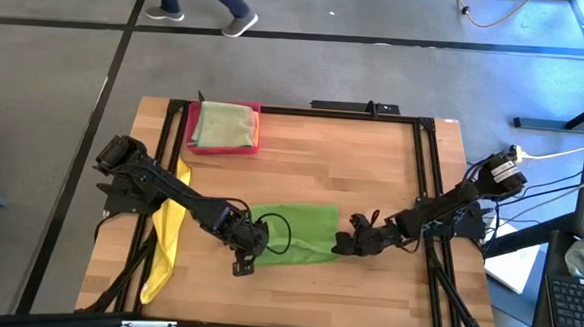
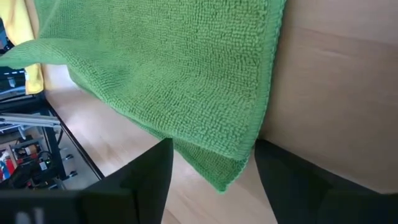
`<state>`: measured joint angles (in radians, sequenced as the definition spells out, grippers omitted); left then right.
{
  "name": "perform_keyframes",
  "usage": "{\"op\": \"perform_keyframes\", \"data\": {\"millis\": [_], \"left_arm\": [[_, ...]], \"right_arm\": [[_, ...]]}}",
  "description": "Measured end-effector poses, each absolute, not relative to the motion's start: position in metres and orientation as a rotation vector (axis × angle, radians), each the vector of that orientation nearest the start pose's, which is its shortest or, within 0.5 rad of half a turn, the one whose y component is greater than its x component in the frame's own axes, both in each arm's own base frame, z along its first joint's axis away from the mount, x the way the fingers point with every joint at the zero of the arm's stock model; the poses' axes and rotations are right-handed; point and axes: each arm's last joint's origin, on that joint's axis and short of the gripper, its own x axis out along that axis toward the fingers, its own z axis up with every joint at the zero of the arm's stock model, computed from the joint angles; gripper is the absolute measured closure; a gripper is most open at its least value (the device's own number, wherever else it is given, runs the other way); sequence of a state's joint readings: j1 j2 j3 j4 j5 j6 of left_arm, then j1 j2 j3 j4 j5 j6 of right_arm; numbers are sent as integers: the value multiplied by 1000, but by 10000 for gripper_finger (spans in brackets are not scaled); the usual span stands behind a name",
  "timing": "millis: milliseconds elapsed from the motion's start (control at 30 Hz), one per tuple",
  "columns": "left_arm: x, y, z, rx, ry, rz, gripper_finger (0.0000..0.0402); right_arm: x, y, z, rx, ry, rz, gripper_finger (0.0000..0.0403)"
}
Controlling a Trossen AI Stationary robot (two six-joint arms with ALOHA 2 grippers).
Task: Fold microfiber towels
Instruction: Fold the green microfiber towel
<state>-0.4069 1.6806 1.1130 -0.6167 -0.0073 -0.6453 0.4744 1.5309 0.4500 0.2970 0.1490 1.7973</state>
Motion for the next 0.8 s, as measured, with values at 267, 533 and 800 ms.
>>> {"op": "perform_keyframes", "data": {"millis": [267,533,800], "left_arm": [[298,-129,195,-319,1220,32,401],[298,-129,195,-319,1220,32,401],[298,-129,195,-319,1220,32,401]], "right_arm": [[225,110,117,1450,740,-356,172],[226,111,119,1454,734,-325,172],[229,106,120,1413,803,-246,180]]}}
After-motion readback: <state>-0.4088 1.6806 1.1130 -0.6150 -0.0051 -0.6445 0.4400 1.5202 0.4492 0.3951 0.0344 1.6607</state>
